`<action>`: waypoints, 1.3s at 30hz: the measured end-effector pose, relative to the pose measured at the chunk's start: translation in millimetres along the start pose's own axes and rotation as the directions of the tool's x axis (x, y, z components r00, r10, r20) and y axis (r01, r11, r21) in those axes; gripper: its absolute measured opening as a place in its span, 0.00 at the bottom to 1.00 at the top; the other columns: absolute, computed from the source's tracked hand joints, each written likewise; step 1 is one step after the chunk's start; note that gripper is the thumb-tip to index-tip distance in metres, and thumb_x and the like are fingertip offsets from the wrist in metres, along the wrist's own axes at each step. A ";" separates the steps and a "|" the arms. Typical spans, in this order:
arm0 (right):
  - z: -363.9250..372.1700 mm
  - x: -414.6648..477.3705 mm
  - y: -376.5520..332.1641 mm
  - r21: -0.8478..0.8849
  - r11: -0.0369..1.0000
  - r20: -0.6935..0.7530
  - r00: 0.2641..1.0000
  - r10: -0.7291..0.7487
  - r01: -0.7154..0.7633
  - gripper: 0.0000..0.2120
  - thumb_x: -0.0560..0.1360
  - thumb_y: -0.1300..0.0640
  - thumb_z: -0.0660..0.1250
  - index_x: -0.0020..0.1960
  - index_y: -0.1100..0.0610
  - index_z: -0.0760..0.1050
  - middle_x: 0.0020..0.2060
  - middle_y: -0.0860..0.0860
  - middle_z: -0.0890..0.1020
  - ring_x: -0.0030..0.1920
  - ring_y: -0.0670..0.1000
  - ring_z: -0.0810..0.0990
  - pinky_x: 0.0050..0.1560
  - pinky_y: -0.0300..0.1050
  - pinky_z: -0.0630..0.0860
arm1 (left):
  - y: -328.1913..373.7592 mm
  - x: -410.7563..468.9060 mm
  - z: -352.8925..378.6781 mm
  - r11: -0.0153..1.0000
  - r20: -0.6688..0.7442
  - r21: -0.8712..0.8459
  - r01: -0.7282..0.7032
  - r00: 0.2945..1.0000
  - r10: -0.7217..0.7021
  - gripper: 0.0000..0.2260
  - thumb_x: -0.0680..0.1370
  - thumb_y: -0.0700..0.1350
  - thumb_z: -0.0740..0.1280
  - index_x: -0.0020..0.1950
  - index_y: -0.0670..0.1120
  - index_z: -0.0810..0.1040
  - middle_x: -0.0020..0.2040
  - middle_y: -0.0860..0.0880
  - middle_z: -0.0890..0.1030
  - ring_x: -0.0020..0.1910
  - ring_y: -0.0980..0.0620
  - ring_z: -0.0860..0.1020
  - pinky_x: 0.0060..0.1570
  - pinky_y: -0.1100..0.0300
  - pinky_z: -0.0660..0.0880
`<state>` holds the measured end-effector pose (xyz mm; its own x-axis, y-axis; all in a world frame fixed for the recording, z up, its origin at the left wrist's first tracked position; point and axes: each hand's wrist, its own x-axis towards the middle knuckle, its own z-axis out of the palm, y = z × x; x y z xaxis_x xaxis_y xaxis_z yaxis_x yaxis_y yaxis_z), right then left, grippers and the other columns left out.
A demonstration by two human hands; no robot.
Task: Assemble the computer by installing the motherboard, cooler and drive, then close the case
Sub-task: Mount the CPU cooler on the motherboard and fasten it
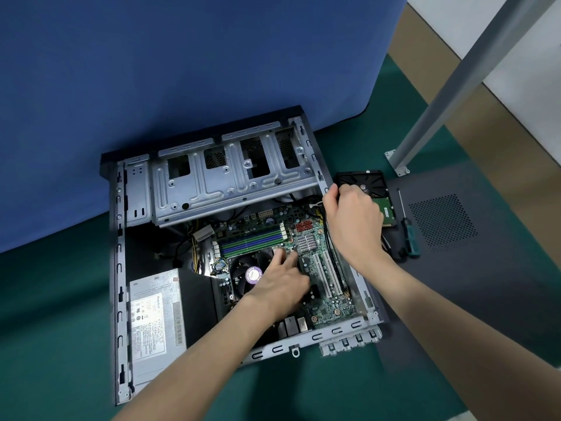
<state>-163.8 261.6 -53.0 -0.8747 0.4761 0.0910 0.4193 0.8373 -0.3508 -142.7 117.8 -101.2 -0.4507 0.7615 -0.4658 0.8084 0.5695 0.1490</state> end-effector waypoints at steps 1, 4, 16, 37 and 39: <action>0.0 -0.2 0.0 0.003 1.000 -0.001 1.000 0.001 -0.001 0.20 0.83 0.53 0.52 0.48 0.65 0.77 0.46 0.59 0.80 0.44 0.64 0.79 0.39 0.51 0.69 | 2.0 0.4 1.1 1.000 -0.002 0.012 -0.002 1.000 0.002 0.16 0.73 0.30 0.63 0.30 0.45 0.64 0.43 0.42 0.79 0.74 0.39 0.56 0.71 0.41 0.40; 0.4 -1.2 1.0 0.013 1.000 -0.010 1.000 -0.001 0.001 0.20 0.83 0.53 0.52 0.48 0.65 0.77 0.46 0.60 0.80 0.44 0.64 0.79 0.38 0.50 0.67 | 4.8 2.9 1.4 1.000 -0.005 0.017 -0.009 1.000 0.009 0.16 0.73 0.30 0.62 0.31 0.45 0.62 0.43 0.42 0.79 0.75 0.40 0.56 0.71 0.42 0.38; 2.4 -2.2 1.8 0.023 1.000 -0.034 0.999 -0.016 0.017 0.20 0.83 0.53 0.52 0.46 0.66 0.76 0.44 0.60 0.80 0.43 0.65 0.79 0.37 0.49 0.64 | 4.3 10.7 -2.5 0.995 0.037 0.079 -0.062 0.998 0.059 0.17 0.76 0.32 0.62 0.33 0.46 0.60 0.52 0.41 0.81 0.72 0.44 0.63 0.73 0.48 0.42; 0.2 -57.0 -37.2 0.335 0.848 0.188 0.853 -0.486 0.410 0.09 0.77 0.52 0.63 0.42 0.55 0.78 0.28 0.46 0.76 0.27 0.45 0.75 0.29 0.40 0.73 | -114.9 -119.4 -23.8 0.805 -0.272 -0.461 0.372 0.805 -0.527 0.08 0.76 0.52 0.68 0.51 0.51 0.82 0.49 0.54 0.82 0.48 0.50 0.79 0.49 0.57 0.74; 8.1 -68.1 -44.9 0.333 0.903 0.530 0.738 -0.418 0.273 0.07 0.77 0.50 0.65 0.43 0.51 0.77 0.29 0.48 0.79 0.30 0.44 0.77 0.36 0.37 0.74 | -108.4 -118.7 -23.7 0.874 -0.291 -0.367 0.320 0.853 -0.434 0.12 0.74 0.58 0.68 0.50 0.52 0.82 0.48 0.55 0.80 0.48 0.52 0.76 0.50 0.59 0.67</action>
<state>-125.0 189.5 -51.0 -0.9496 -0.1415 -0.2797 0.0588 0.7962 -0.6022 -185.8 -27.0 -41.3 -0.8452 0.4921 -0.2083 0.4233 0.8545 0.3012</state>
